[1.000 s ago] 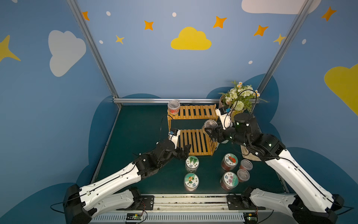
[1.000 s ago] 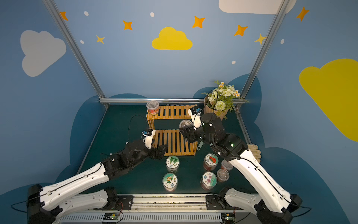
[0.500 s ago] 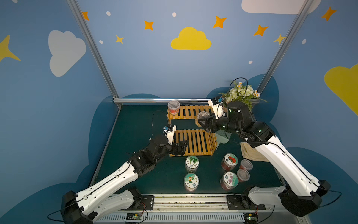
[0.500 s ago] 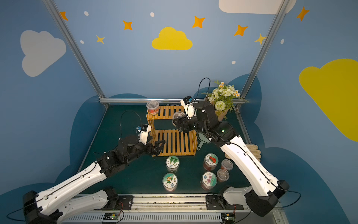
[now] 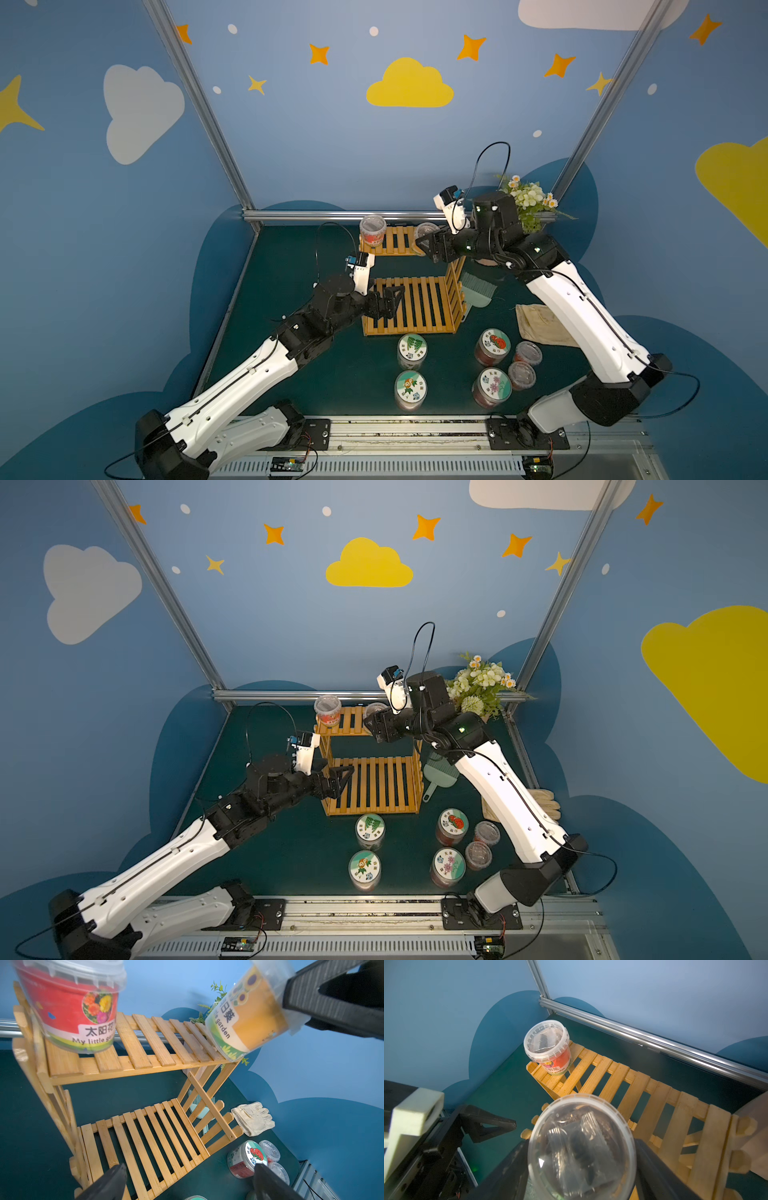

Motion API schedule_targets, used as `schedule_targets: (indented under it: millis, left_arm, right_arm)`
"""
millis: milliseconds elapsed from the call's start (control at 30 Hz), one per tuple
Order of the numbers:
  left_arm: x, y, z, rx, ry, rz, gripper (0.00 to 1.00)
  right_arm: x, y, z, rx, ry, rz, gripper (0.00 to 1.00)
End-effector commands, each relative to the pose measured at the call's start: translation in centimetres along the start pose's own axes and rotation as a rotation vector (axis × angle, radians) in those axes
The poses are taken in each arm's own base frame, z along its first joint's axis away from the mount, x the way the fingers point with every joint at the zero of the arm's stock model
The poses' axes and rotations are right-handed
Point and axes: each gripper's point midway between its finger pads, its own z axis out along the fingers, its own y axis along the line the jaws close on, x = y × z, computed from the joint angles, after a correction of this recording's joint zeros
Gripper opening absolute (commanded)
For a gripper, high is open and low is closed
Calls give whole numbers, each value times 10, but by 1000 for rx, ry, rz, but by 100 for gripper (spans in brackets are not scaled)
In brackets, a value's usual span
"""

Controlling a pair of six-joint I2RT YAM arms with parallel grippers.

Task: Place the seed container on the shelf
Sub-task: Place the seed jar on the shelf.

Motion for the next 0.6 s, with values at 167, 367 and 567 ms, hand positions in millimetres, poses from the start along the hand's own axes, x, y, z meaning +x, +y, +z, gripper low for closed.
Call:
schedule_targets:
  millis: [167, 367, 567]
  left_arm:
    - [-15, 0, -6, 29, -24, -51, 100]
    - [-23, -3, -4, 44, -38, -67, 100]
    - [-27, -2, 0, 34, -39, -103, 100]
  right_arm:
    - [-3, -6, 10, -12, 63, -47, 77]
    - [-11, -16, 25, 23, 74, -43, 77]
    - [-10, -22, 44, 30, 117, -43, 76]
